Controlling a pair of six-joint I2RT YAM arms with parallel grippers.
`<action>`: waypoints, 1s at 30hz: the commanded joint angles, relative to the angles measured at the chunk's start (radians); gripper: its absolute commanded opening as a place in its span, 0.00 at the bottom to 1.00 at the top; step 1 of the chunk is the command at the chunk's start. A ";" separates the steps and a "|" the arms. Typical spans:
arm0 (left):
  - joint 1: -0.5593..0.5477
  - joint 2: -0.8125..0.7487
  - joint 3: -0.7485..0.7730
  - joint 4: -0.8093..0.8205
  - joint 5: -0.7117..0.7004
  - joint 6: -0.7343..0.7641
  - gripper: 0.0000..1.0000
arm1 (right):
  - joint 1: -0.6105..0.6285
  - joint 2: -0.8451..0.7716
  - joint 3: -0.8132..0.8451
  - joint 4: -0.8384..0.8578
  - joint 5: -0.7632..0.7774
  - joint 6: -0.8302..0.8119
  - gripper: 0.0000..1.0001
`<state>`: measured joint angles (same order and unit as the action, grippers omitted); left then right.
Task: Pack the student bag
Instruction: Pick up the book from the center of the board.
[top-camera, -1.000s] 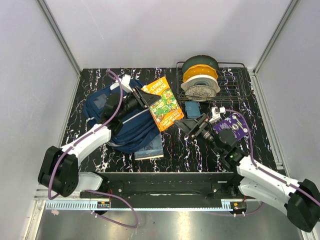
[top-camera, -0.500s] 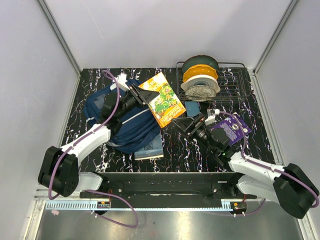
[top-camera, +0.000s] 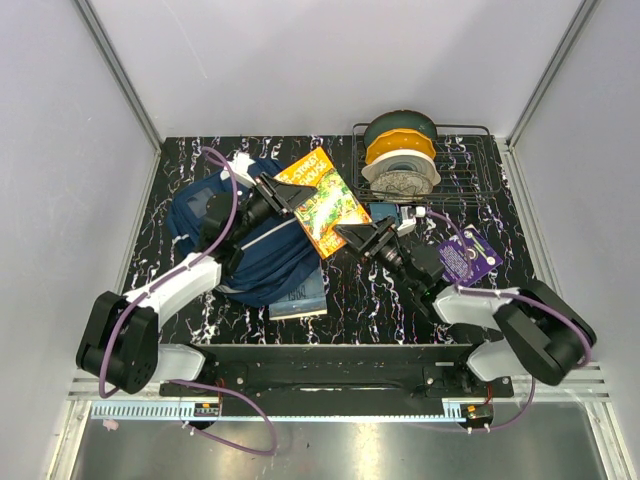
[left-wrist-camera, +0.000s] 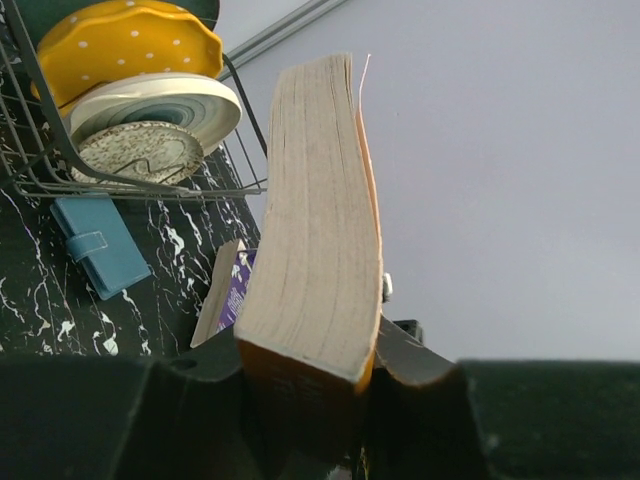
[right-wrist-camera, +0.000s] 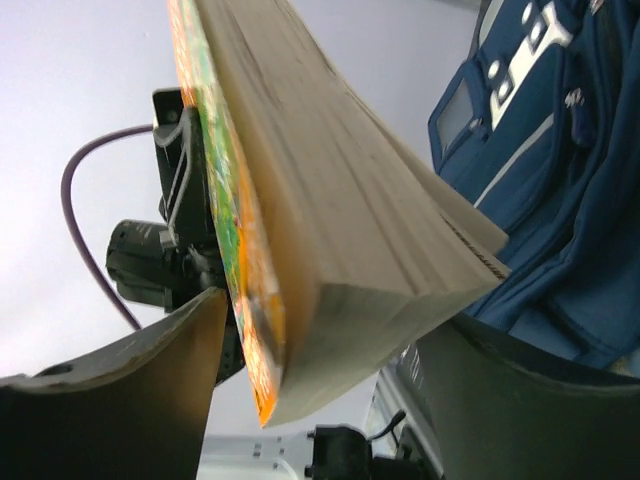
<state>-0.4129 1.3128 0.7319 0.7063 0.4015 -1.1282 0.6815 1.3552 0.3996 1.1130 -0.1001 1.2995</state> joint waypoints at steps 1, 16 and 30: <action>0.003 -0.009 0.006 0.183 0.040 -0.058 0.00 | -0.011 0.082 0.039 0.280 -0.087 0.061 0.76; 0.014 -0.007 0.001 0.205 0.034 -0.059 0.00 | -0.010 -0.010 -0.005 0.217 -0.010 0.030 0.84; 0.013 0.022 -0.055 0.274 0.059 -0.102 0.00 | -0.010 0.022 0.059 0.228 -0.055 0.014 0.66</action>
<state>-0.4007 1.3426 0.6731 0.8467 0.4225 -1.2133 0.6739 1.4105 0.4049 1.2675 -0.1513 1.3483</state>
